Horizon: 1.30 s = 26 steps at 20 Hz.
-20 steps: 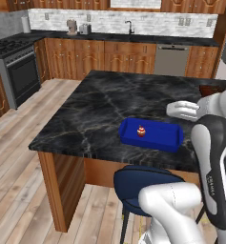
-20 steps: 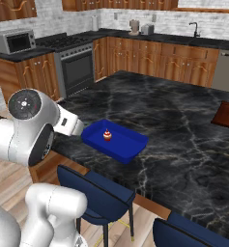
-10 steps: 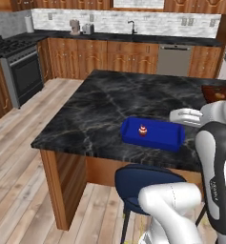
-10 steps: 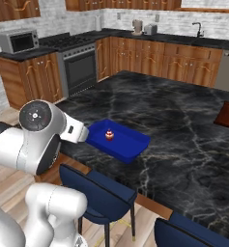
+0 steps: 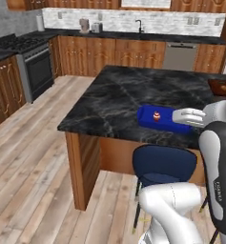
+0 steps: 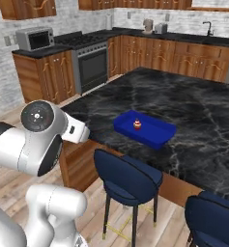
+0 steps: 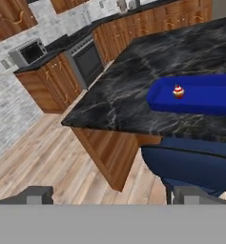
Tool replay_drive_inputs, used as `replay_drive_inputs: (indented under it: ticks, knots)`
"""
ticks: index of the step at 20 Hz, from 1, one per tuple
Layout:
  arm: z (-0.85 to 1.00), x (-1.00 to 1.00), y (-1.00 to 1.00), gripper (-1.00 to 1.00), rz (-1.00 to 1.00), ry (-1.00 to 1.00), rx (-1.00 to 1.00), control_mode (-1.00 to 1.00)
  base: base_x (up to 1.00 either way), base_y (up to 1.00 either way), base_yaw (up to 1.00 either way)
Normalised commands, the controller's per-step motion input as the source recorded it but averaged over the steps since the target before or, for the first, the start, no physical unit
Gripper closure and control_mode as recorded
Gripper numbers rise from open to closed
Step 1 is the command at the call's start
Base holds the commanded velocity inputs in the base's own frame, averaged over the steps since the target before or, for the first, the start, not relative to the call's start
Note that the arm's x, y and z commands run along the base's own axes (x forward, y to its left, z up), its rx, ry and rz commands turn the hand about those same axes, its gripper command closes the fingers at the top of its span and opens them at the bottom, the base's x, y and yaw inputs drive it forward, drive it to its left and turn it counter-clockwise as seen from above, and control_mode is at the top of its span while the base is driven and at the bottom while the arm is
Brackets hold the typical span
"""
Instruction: Take the cupcakes from the fridge and place them on the empty tray on the dining counter.
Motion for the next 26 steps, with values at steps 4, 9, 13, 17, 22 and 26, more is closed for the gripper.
replay_drive_inputs:
  ticks: [4,9,13,17,22,26]
  knots:
    - [0.0,0.0,0.0,-1.0,0.0,0.0,0.0,1.0,1.0,1.0,-0.22]
    - [0.0,0.0,0.0,-1.0,0.0,0.0,0.0,1.0,1.0,1.0,-0.23]
    - [0.0,0.0,0.0,-1.0,0.0,0.0,0.0,1.0,0.74,1.0,-0.13]
    - [0.0,0.0,0.0,-1.0,0.0,0.0,0.0,1.0,0.67,1.0,-0.13]
    - [0.0,0.0,0.0,-1.0,0.0,0.0,0.0,1.0,0.81,1.0,-0.17]
    - [0.0,0.0,0.0,-1.0,0.0,0.0,0.0,1.0,1.0,1.0,-0.26]
